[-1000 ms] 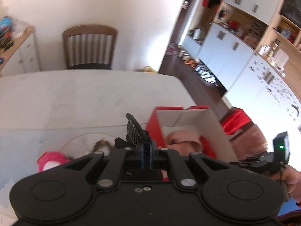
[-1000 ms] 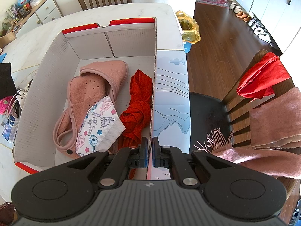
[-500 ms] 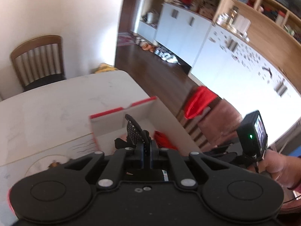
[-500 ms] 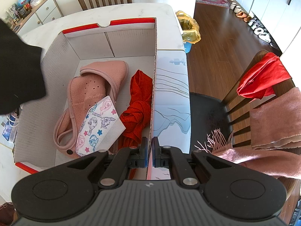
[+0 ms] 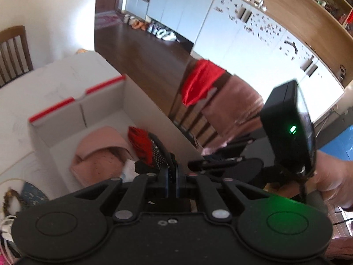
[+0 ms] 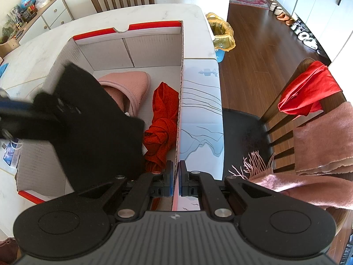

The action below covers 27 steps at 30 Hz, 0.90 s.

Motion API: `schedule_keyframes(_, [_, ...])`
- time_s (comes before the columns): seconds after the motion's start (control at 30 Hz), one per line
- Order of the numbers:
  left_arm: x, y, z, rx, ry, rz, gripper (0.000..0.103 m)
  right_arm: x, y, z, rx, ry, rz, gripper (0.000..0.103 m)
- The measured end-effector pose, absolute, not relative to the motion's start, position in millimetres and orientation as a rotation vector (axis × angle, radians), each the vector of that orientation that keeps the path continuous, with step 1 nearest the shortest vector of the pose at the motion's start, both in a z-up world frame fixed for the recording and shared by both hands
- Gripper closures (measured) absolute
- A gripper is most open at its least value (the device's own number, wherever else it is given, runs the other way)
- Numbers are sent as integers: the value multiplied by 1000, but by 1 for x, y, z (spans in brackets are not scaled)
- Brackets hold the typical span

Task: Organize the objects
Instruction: 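Lower the black cloth into the box onto the mask and open the left tool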

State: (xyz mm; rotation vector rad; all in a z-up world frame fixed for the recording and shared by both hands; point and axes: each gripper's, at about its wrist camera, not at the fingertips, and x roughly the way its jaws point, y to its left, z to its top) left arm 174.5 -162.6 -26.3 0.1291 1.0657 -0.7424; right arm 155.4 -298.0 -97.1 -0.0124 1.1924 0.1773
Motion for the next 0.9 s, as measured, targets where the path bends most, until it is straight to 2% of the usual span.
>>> schedule_keyframes(0.6, [194, -167, -91, 240, 1167, -660, 97, 155, -298, -97, -14, 1192, 177, 100])
schedule_keyframes(0.9, [196, -169, -106, 291, 1199, -644, 82, 155, -298, -97, -13, 1192, 177, 100])
